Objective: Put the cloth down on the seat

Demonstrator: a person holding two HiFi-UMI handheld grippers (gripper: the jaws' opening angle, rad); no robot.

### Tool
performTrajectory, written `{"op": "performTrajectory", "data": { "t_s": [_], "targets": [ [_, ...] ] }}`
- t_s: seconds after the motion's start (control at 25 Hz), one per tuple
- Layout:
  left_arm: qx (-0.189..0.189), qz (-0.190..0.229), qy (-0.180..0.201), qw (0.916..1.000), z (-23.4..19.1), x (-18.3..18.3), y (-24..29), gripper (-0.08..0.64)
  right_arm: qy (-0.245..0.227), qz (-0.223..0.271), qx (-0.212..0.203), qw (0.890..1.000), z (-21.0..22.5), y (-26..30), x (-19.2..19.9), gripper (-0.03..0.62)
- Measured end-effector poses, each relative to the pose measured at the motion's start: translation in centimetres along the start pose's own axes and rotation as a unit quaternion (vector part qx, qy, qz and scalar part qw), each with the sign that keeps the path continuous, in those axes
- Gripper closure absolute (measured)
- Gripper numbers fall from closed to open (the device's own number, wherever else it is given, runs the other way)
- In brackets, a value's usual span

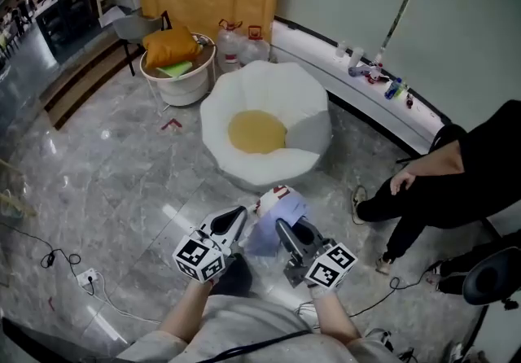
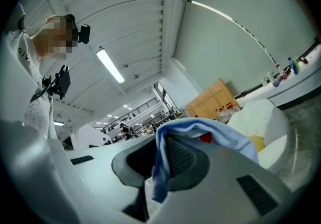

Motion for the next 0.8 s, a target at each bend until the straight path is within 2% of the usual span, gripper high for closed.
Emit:
{"op": "performTrajectory", "data": {
  "t_s": [0.52, 0.8],
  "targets": [
    [0.023, -0.018, 0.016, 0.9994, -14.9, -5.8, 7.6, 0.548, -0.002, 0.010, -0.014, 1.000, 8.1, 13.4, -6.6, 0.540],
    [0.029, -0.023, 0.019, 0.9991, -20.7, -7.5, 10.5, 0.548, 0.006, 0.020, -0.004, 1.000, 11.7, 18.5, -8.7, 0.540]
  ]
}}
Point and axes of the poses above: the fingertips, and each gripper's own axes: y forward along the fingers, z to its right, x out of its underside, the point moved 9 cm from there along -y, backward along the fingers, and after that the axes turned 10 degrees about -z, right-handed, at the moved point
